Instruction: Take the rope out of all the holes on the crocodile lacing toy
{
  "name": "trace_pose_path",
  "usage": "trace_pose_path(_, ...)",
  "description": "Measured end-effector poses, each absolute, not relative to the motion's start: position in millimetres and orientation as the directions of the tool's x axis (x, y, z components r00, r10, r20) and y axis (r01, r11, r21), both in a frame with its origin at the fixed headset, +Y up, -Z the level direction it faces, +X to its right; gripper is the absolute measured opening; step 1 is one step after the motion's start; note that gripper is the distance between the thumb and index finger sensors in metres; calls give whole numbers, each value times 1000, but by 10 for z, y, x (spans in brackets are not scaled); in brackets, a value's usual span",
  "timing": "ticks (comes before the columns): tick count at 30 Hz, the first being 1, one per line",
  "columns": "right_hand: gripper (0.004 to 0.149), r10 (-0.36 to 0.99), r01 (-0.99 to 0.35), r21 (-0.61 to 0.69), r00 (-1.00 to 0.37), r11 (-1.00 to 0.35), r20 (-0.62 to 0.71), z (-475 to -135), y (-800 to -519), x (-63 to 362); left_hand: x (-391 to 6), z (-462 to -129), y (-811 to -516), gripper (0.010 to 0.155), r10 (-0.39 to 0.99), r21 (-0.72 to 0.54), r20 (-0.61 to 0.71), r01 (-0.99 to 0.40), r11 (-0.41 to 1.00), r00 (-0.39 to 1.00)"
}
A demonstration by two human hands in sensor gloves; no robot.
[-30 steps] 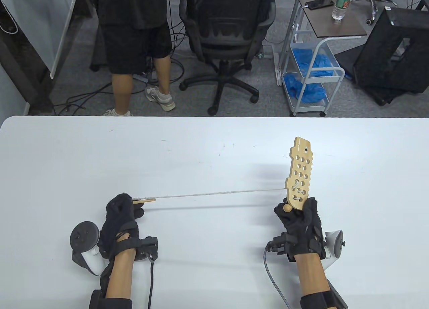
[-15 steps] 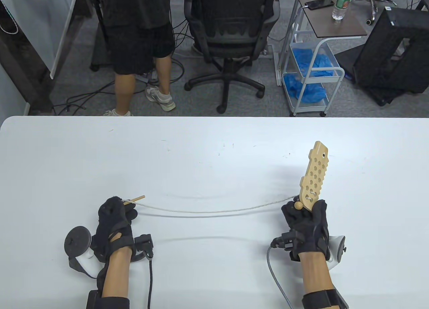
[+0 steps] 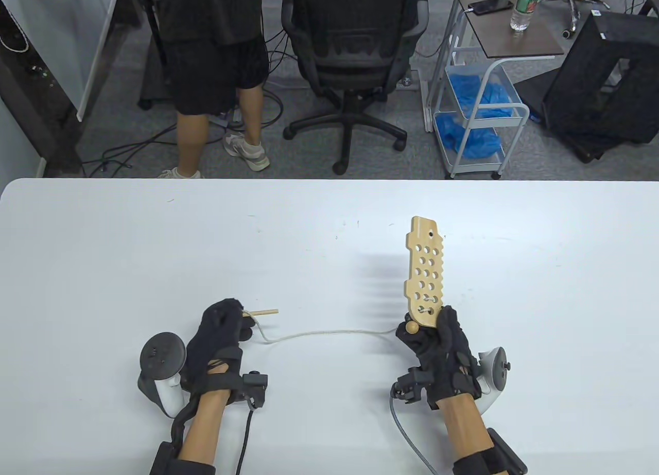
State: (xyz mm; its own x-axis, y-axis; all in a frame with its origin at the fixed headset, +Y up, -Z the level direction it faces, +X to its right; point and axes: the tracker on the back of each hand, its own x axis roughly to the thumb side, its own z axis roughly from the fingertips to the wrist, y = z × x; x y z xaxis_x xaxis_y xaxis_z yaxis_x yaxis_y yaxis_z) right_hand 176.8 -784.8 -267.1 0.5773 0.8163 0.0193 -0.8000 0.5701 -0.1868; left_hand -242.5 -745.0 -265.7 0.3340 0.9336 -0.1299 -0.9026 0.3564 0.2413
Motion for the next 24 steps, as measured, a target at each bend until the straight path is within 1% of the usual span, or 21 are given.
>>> trace_pose_path(2,50,845,-838,-119,535,532,10,-2659,-7807,1618,-2296,-2656,-7437,40,926,195,-98,-906,376,364)
trace_pose_path(4,50,861,-858,-76,509,507,3,-2645,-7786,1521,-2194,-2651,-7433,40,929,152,-74,-917,370,362)
trace_pose_path(5,50,871,-870,-29,492,492,-2,-2627,-7768,1423,-2126,-2644,-7433,40,934,115,-59,-927,356,351)
trace_pose_path(11,50,894,-887,110,448,448,-20,-2545,-7716,1120,-1887,-2619,-7439,41,968,-51,-15,-967,248,249)
trace_pose_path(14,50,911,-897,169,413,409,-13,-2515,-7692,1032,-1818,-2619,-7440,41,978,-102,3,-973,207,208)
trace_pose_path(19,50,917,-898,199,398,393,-13,-2483,-7686,965,-1802,-2631,-7445,41,982,-140,12,-972,191,191)
trace_pose_path(24,50,917,-894,219,399,391,-8,-2471,-7677,937,-1777,-2648,-7491,41,993,-200,-9,-973,113,117)
